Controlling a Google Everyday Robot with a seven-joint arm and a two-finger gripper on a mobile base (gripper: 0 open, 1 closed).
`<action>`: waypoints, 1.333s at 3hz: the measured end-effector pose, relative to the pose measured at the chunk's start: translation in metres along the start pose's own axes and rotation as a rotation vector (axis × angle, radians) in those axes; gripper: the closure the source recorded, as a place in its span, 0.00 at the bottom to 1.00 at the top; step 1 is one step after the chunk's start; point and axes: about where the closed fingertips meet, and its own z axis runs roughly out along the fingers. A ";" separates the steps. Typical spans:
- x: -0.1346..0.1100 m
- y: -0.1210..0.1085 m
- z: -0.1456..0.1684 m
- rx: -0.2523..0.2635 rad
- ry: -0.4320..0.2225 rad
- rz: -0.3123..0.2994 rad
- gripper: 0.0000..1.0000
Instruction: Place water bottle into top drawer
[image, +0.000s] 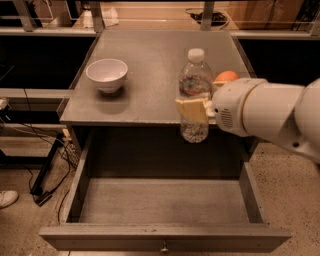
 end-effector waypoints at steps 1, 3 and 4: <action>0.019 0.019 0.008 -0.027 -0.016 0.064 1.00; 0.048 0.028 0.012 -0.018 0.022 0.106 1.00; 0.081 0.037 0.026 -0.008 0.039 0.140 1.00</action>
Offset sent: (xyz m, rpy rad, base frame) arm -0.0073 0.0090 -0.0216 0.0523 0.0257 -0.0018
